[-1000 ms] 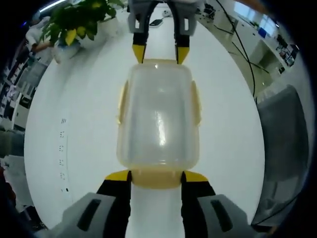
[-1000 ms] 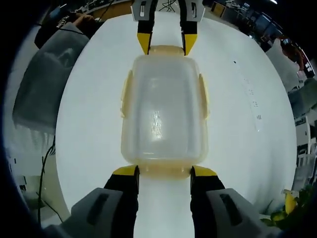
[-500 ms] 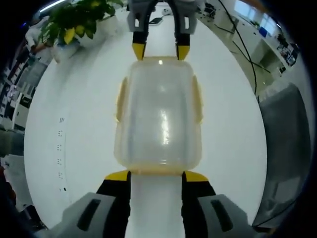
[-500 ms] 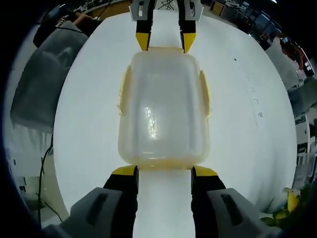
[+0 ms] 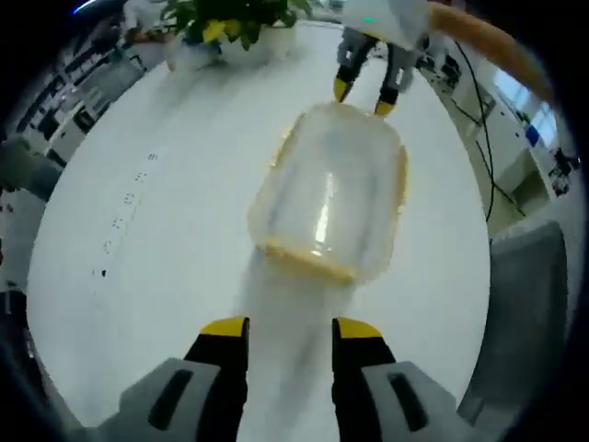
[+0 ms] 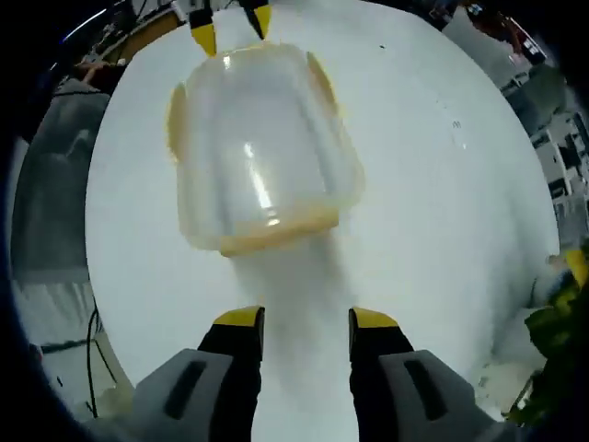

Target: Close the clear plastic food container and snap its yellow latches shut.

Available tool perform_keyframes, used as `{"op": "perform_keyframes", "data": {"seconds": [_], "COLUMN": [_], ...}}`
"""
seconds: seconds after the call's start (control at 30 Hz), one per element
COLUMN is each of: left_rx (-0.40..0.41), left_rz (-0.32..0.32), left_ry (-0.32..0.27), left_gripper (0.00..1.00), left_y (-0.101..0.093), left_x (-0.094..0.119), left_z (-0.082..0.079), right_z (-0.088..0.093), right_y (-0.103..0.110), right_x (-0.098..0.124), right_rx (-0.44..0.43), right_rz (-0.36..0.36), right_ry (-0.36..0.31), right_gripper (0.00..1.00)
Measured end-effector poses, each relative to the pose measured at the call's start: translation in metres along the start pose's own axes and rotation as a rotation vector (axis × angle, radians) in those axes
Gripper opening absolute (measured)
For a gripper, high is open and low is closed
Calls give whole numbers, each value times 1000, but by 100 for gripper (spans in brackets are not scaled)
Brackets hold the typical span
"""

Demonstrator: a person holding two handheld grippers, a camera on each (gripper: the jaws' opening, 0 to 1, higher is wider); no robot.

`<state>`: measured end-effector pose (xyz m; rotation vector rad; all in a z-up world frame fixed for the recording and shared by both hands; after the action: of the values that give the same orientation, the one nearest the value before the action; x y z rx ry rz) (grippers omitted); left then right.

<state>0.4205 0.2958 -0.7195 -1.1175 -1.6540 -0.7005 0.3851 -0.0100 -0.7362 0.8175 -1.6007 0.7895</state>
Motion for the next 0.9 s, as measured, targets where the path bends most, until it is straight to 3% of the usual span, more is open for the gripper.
{"op": "perform_keyframes", "data": {"seconds": [0.1, 0.13, 0.17, 0.23, 0.27, 0.3, 0.43, 0.5, 0.63, 0.7, 0.9], "left_rx": [121, 225, 287, 414, 455, 528, 784, 877, 886, 873, 880], "left_rz": [18, 41, 76, 209, 241, 257, 345, 384, 363, 353, 323], "left_ry": [-85, -123, -145, -194, -214, -237, -326, -363, -337, -293, -274], "left_gripper": [32, 34, 37, 37, 37, 37, 40, 45, 44, 42, 40], "left_y": [2, 2, 0, -10, -13, -14, -16, -16, -18, -22, -22], "left_x": [6, 8, 9, 10, 10, 8, 4, 3, -3, -6, -13], "left_z": [0, 0, -1, -2, -3, -4, -15, -21, -23, -22, -21], "right_z": [1, 0, -3, -9, -10, -14, -15, -14, -13, -15, -22], "right_y": [-6, -4, -2, 4, 6, 12, 25, 26, 29, 30, 30], "right_x": [15, 19, 24, 31, 32, 33, 28, 23, 14, 12, 9], "right_rx": [-166, -226, -321, -478, -500, -584, -712, -747, -810, -822, -827], "right_rz": [-15, -33, -74, -174, -192, -274, -403, -404, -422, -434, -451], "right_ry": [-74, -103, -150, -241, -255, -315, -330, -324, -324, -336, -340], "right_gripper": [33, 32, 31, 32, 33, 33, 34, 35, 36, 35, 30]}}
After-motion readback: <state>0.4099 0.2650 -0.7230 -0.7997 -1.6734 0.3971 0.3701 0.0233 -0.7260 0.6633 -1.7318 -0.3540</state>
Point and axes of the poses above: the point that each gripper's makers call its tool centre point, and the gripper's own axes: x roughly backward along the fingers, y roughly to its left, z roughly out of its underside, the point moved 7 cm from there along x, roughly backward along the fingers, and after that the axes turned 6 degrees about y, right-handed, at the moved point
